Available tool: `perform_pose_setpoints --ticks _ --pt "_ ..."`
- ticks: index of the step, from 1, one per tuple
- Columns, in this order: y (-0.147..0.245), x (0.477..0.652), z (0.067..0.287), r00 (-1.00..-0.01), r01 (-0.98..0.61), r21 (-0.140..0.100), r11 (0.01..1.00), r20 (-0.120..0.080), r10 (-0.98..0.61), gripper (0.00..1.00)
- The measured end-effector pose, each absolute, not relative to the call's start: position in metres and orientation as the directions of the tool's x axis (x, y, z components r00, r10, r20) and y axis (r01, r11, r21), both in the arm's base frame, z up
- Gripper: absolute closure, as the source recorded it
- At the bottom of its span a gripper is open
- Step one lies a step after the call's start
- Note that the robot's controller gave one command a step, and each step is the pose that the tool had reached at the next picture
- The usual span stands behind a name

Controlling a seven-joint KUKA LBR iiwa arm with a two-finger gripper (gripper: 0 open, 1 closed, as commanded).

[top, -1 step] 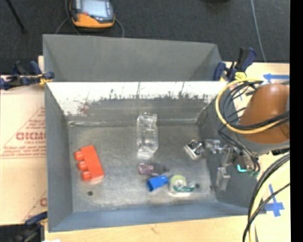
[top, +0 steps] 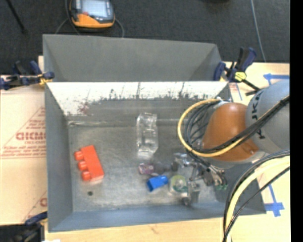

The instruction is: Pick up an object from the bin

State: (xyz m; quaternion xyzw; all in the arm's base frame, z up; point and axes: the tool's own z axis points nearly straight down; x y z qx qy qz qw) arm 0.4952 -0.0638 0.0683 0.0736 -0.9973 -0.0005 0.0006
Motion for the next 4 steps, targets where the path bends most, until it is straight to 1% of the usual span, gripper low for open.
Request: perform_pose_setpoints --ticks 1,2,3,4 --pt "-0.024 0.482 0.101 -0.970 -0.242 0.001 0.970 -0.001 -0.242 0.00" --pt "0.021 0.501 0.104 -0.975 -0.222 0.001 0.975 -0.006 -0.222 0.00" --pt "0.006 0.507 0.070 -0.999 -0.041 0.000 0.999 0.000 -0.041 0.00" --pt "0.017 0.495 0.070 -0.975 0.222 0.001 0.975 0.003 0.222 0.00"
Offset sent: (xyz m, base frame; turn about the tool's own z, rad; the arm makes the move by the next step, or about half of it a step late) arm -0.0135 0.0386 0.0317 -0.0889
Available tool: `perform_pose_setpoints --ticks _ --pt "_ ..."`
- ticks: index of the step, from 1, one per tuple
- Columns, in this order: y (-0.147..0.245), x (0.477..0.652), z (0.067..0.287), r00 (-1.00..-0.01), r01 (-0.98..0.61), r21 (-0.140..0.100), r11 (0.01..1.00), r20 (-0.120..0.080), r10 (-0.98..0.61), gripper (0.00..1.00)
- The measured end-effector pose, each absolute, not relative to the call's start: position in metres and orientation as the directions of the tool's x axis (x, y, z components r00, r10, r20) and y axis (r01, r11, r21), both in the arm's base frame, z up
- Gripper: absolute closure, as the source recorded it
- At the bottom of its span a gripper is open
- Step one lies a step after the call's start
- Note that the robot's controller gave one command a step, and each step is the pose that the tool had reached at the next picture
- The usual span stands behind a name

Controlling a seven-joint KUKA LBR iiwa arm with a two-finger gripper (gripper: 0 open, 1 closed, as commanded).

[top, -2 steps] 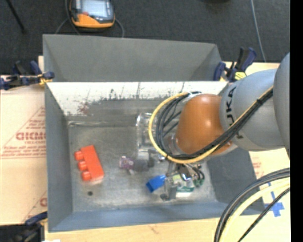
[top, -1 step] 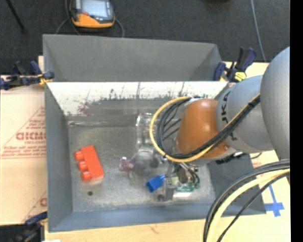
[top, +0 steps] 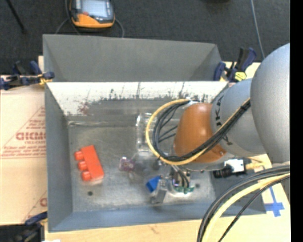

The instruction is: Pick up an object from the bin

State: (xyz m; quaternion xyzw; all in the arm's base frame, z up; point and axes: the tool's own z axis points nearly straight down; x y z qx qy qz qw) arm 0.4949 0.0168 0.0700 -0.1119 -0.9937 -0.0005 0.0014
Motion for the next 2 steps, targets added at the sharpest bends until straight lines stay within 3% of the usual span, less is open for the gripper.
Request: perform_pose_setpoints --ticks 1,2 --pt "0.016 0.495 0.070 -0.976 0.219 -0.001 0.976 0.002 0.219 1.00" --pt "0.016 0.497 0.114 -0.978 0.211 0.002 0.978 -0.006 0.211 1.00"
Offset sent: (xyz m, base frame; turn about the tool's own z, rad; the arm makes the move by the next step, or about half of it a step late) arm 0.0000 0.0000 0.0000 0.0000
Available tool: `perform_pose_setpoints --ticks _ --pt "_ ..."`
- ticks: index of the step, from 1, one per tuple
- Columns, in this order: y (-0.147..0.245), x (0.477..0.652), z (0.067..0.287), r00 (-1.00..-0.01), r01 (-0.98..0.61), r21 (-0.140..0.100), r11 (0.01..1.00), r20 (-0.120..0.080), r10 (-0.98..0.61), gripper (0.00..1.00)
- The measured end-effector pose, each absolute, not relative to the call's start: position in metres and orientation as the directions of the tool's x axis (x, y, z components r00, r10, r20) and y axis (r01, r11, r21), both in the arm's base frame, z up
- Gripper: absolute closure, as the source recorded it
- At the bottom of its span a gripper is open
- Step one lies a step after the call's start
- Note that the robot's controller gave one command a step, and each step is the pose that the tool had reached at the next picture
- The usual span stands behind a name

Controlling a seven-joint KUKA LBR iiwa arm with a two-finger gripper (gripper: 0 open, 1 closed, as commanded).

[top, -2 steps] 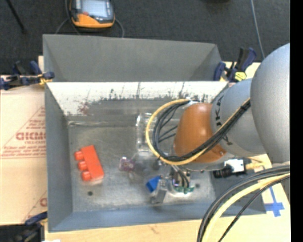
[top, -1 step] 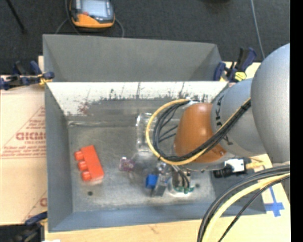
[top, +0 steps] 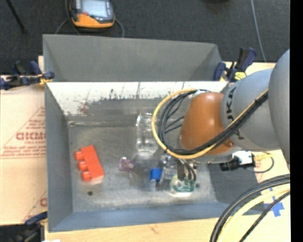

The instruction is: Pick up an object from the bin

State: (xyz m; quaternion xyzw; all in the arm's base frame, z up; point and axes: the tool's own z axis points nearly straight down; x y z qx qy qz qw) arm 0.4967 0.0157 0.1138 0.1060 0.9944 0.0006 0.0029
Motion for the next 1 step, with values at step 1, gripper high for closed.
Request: perform_pose_setpoints --ticks 1 --pt "0.0148 0.4978 0.1147 -0.979 0.204 0.000 0.979 -0.005 0.204 1.00"
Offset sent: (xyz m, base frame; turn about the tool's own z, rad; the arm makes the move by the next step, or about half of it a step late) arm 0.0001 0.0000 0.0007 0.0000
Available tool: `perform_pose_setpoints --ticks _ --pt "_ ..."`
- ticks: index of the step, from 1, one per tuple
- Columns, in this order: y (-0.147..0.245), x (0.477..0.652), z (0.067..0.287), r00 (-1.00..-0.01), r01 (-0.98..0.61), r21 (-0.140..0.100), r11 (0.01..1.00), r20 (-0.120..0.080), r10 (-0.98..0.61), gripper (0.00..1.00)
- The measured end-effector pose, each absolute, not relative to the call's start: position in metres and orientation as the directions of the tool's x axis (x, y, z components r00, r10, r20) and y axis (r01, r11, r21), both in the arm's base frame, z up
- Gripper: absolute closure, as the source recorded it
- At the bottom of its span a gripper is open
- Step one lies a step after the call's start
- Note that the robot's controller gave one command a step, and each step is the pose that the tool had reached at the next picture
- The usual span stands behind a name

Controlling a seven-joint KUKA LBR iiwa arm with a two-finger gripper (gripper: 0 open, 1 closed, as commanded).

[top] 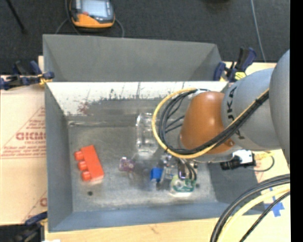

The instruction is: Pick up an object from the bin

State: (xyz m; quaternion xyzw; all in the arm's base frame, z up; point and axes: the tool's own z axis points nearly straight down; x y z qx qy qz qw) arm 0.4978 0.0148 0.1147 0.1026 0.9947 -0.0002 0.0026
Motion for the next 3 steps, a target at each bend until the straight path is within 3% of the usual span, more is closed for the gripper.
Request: perform_pose_setpoints --ticks 2,3 --pt "0.013 0.501 0.134 -0.981 0.195 0.000 0.981 -0.008 0.195 1.00" --pt "0.013 0.502 0.168 -0.982 0.188 0.002 0.982 -0.007 0.189 1.00"
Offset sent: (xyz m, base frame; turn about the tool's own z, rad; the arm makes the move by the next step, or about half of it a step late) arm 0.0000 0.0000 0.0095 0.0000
